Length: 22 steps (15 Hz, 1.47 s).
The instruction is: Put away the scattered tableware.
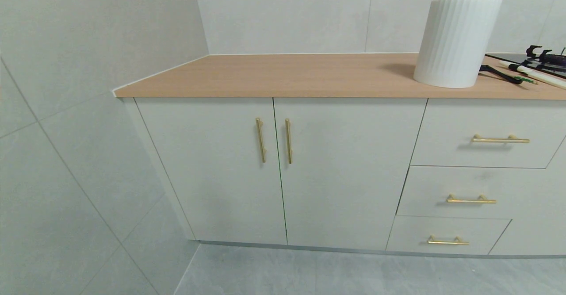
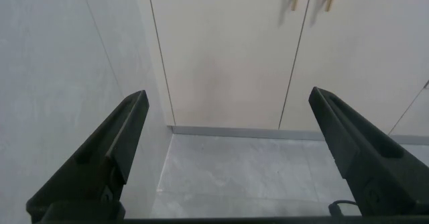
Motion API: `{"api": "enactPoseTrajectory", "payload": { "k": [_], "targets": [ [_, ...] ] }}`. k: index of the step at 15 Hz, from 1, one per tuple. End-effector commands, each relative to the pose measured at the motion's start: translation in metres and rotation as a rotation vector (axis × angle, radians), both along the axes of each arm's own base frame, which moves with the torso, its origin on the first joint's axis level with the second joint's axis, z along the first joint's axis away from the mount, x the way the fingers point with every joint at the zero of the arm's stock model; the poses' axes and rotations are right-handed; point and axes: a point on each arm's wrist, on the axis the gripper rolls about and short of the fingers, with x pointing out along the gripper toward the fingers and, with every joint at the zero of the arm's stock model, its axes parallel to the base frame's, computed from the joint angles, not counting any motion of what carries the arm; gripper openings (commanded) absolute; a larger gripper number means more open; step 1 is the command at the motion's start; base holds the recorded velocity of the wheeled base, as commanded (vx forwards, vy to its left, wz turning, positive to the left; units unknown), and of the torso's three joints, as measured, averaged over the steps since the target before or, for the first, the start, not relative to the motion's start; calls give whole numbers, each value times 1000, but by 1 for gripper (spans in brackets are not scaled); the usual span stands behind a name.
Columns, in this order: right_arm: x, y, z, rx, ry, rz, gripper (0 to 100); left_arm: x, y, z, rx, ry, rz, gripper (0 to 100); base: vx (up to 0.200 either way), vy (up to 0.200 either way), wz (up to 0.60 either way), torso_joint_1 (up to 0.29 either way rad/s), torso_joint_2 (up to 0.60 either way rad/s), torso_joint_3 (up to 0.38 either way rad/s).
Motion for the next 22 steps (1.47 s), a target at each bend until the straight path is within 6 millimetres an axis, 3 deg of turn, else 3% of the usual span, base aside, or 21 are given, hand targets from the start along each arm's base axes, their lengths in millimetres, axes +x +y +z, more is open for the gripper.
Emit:
{"api": "enactPoseTrajectory", "payload": {
  "k": [1, 6, 9, 20, 22],
  "targets": [
    [0, 0, 0, 3, 4, 3, 100, 0, 0, 0, 0, 0, 1, 100, 0, 0, 0, 0, 0, 0],
    [0, 0, 0, 18, 4, 6, 100, 0, 0, 0, -3, 0, 4, 100, 0, 0, 0, 0, 0, 0],
    [0, 0, 0, 18, 4, 6, 100, 0, 0, 0, -2, 0, 4, 100, 0, 0, -600, -1, -6, -1],
    [0, 0, 0, 18, 4, 6, 100, 0, 0, 0, -2, 1, 3, 100, 0, 0, 0, 0, 0, 0],
    [0, 0, 0, 18, 4, 6, 100, 0, 0, 0, -2, 0, 3, 100, 0, -200, 0, 7, 2, 2]
  ]
}}
